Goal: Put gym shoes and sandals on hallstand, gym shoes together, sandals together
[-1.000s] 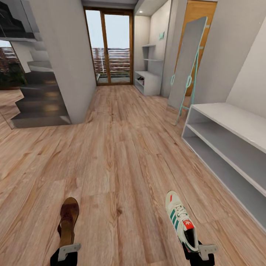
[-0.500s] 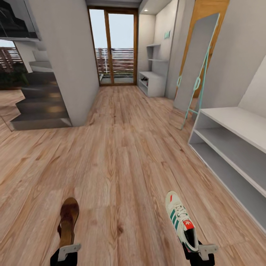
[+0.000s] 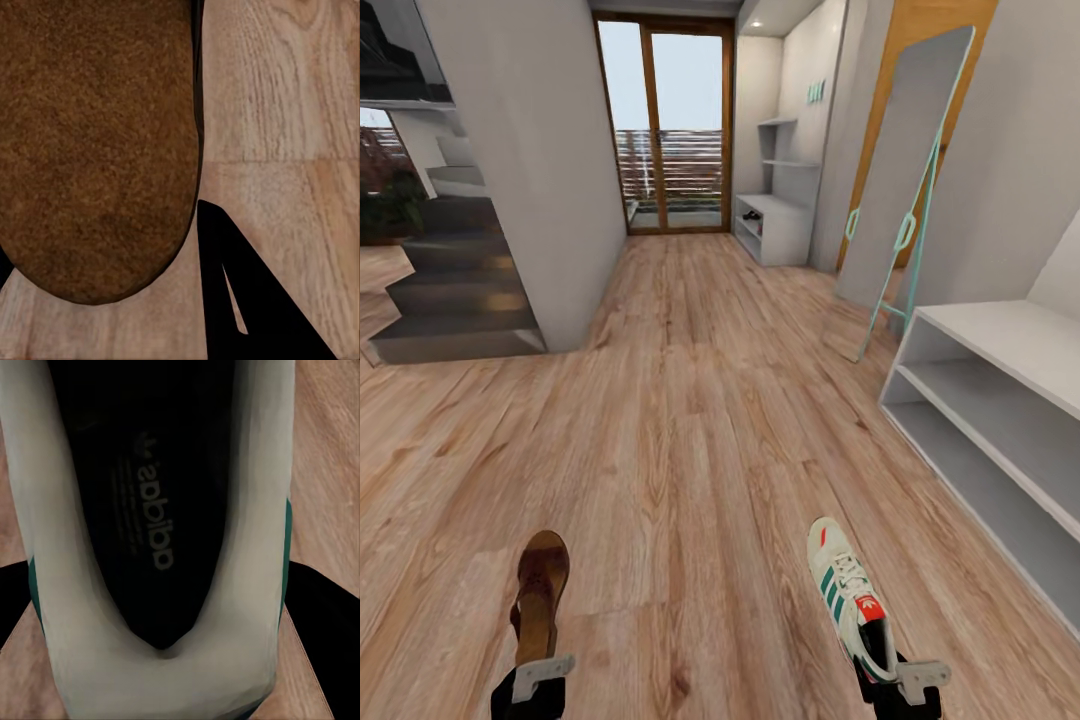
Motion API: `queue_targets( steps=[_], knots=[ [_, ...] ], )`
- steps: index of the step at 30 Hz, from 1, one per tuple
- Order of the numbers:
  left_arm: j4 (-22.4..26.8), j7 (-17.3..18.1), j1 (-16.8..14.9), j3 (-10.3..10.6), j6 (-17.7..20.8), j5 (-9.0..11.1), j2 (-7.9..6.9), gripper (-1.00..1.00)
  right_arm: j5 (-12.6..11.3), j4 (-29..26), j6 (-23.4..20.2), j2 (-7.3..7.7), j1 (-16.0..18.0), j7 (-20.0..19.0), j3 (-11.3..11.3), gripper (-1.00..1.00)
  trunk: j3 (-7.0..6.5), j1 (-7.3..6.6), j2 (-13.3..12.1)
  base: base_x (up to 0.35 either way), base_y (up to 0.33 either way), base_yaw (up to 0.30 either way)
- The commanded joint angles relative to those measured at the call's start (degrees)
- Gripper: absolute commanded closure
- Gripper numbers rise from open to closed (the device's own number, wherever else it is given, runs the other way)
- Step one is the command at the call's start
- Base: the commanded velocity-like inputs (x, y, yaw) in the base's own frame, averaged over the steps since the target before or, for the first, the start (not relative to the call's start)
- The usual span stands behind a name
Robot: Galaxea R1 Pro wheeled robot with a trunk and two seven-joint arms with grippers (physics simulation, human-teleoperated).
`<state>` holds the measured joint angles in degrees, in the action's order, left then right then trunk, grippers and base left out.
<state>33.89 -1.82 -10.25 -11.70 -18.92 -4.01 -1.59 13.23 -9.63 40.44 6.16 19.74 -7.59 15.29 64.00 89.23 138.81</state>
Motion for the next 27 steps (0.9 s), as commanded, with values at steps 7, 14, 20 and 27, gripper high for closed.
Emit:
queue_targets(
  steps=[7, 14, 20, 27],
  knots=[
    [0.7, -0.2, 0.0, 0.2, -0.1, -0.8, 0.15, 1.0, 0.2, 0.0, 0.2, -0.01, 0.0, -0.4, 0.5, 1.0, 0.04, 0.02, 0.0, 0.321, 0.0, 0.0],
    [0.7, -0.2, 0.0, 0.0, -0.1, -0.5, 0.22, 1.0, 0.2, 0.0, 0.2, -0.01, 0.0, -0.4, 0.5, 1.0, 0.04, 0.02, 0.0, 0.335, 0.0, 0.0],
    [0.6, 0.3, 0.0, 0.1, -0.1, -0.3, 0.19, 1.0, 0.2, 0.0, 0.2, -0.01, 0.0, -0.4, 0.5, 1.0, 0.04, 0.02, 0.0, 0.339, 0.0, 0.0],
    [0.5, 0.3, 0.1, 0.2, -0.1, -0.4, 0.1, 1.0, 0.3, 0.0, 0.2, -0.01, 0.0, -0.4, 0.5, 1.0, 0.04, 0.02, 0.0, 0.339, 0.0, 0.0]
  ],
)
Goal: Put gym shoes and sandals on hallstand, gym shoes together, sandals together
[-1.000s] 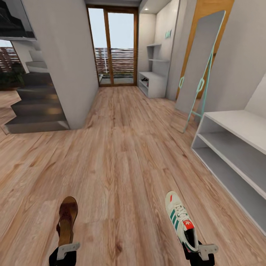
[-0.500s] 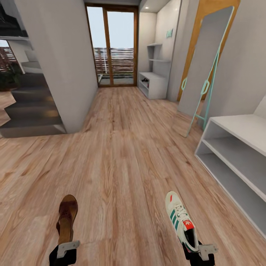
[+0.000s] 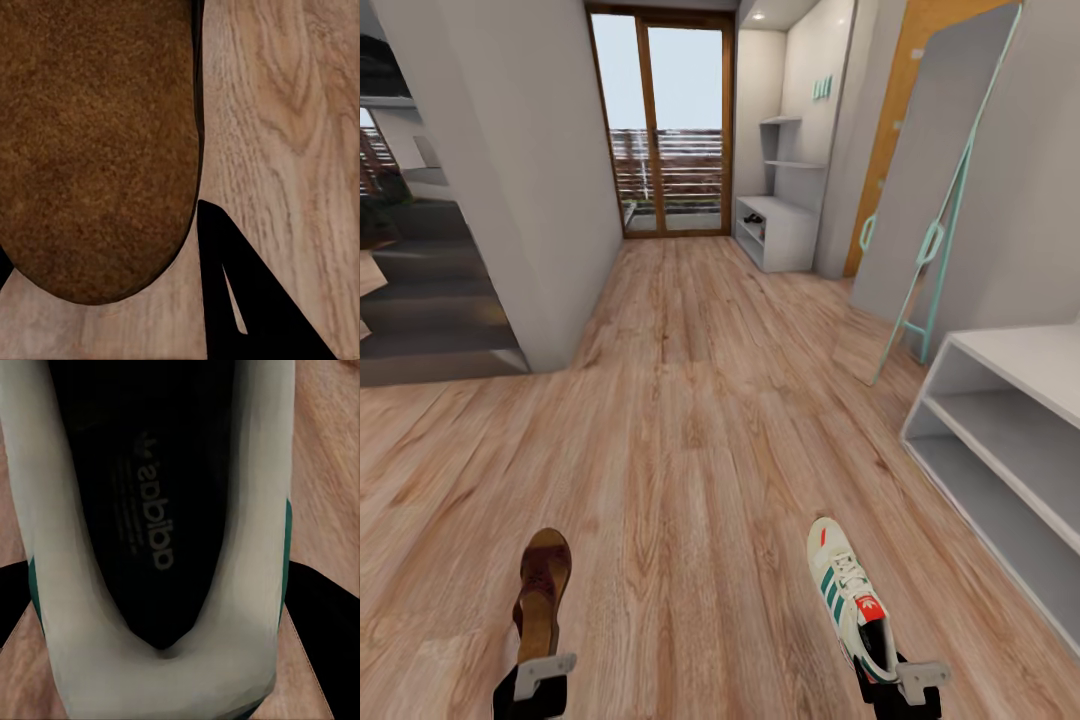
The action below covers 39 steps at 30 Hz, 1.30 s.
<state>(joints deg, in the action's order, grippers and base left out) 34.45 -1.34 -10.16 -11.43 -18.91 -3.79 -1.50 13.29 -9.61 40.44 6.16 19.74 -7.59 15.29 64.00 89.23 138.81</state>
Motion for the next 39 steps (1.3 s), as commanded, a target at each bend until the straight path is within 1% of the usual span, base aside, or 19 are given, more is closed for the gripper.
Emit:
queue_targets(
  steps=[1, 15, 39],
  knots=[
    [-0.1, -0.2, 0.0, -0.1, -0.2, -0.6, 0.03, 1.0, 0.2, 0.0, 0.2, -0.01, 0.0, -0.4, 0.5, 1.0, 0.04, 0.02, 0.0, 0.339, 0.0, 0.0],
    [-0.6, -0.2, 0.0, 0.1, -0.2, -0.9, 0.18, 1.0, 0.2, 0.0, 0.2, -0.01, 0.0, -0.4, 0.5, 1.0, 0.04, 0.02, 0.0, 0.339, 0.0, 0.0],
    [-0.7, -0.2, 0.0, 0.1, -0.2, -0.9, 0.19, 1.0, 0.2, 0.0, 0.2, -0.01, 0.0, -0.4, 0.5, 1.0, 0.04, 0.02, 0.0, 0.339, 0.0, 0.0]
  ],
)
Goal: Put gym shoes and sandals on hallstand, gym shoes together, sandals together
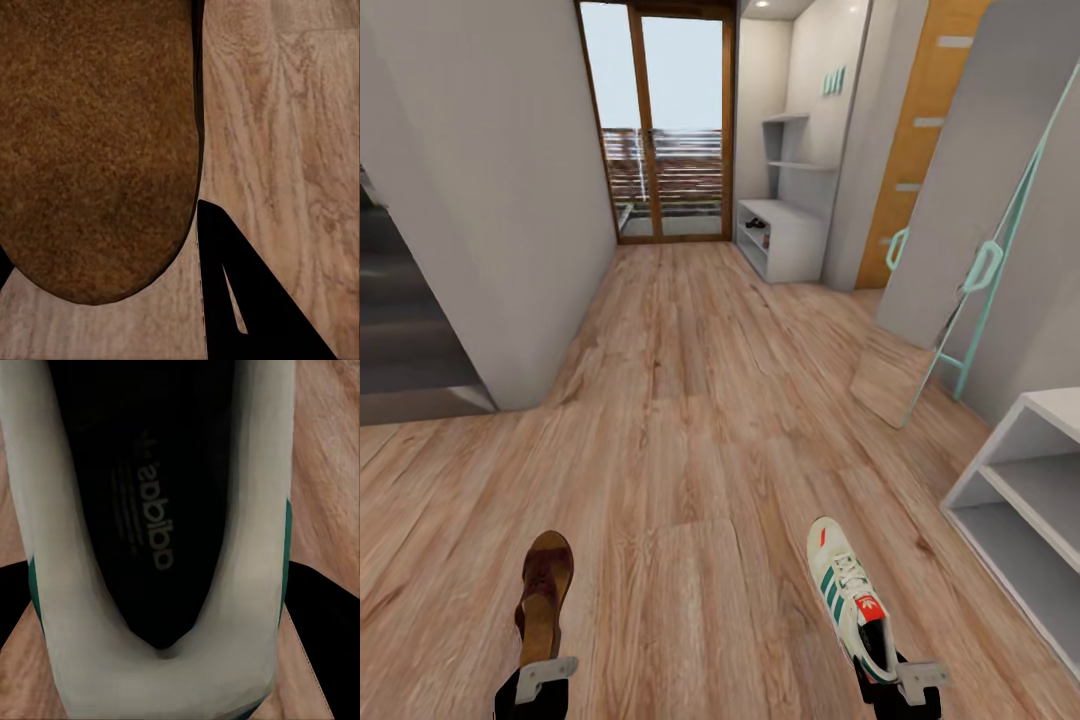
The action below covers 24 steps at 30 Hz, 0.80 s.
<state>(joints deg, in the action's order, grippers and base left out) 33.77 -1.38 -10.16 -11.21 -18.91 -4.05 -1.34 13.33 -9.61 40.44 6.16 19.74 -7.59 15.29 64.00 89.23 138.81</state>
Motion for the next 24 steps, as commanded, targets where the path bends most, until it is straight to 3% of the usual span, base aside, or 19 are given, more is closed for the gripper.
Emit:
queue_targets(
  steps=[1, 24],
  knots=[
    [0.0, -0.2, 0.0, -0.1, -0.2, -0.6, 0.02, 1.0, 0.2, 0.0, 0.2, -0.01, 0.0, -0.4, 0.5, 1.0, 0.04, 0.02, 0.0, 0.339, 0.0, 0.0],
    [-0.1, -0.2, 0.0, -0.2, -0.2, -0.8, 0.02, 1.0, 0.2, 0.1, 0.2, -0.1, 0.0, -0.5, 0.5, 1.0, 0.04, 0.02, 0.0, 0.339, 0.0, 0.0]
  ],
)
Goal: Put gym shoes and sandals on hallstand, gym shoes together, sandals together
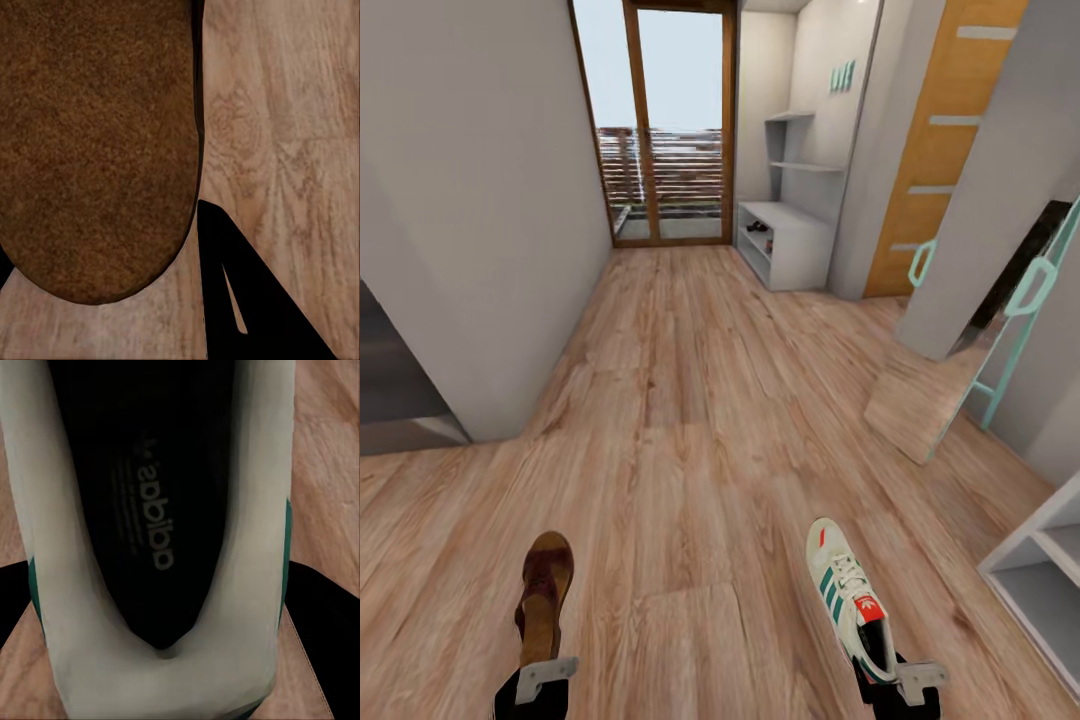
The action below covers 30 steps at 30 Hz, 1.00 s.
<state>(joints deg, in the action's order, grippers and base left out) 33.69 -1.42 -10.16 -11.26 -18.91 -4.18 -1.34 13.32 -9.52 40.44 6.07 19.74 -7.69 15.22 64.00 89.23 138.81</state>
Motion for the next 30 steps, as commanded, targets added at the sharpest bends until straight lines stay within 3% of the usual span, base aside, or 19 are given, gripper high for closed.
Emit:
queue_targets(
  steps=[1, 30],
  knots=[
    [0.0, -0.2, 0.0, -0.1, -0.2, -0.6, 0.02, 1.0, 0.2, 0.0, 0.2, -0.01, 0.0, -0.4, 0.5, 1.0, 0.04, 0.02, 0.0, 0.339, 0.0, 0.0],
    [-0.1, -0.2, 0.0, -0.1, -0.2, -0.6, 0.1, 1.0, 0.2, 0.0, 0.2, -0.01, 0.0, -0.4, 0.5, 1.0, 0.04, 0.02, 0.0, 0.339, 0.0, 0.0]
  ],
)
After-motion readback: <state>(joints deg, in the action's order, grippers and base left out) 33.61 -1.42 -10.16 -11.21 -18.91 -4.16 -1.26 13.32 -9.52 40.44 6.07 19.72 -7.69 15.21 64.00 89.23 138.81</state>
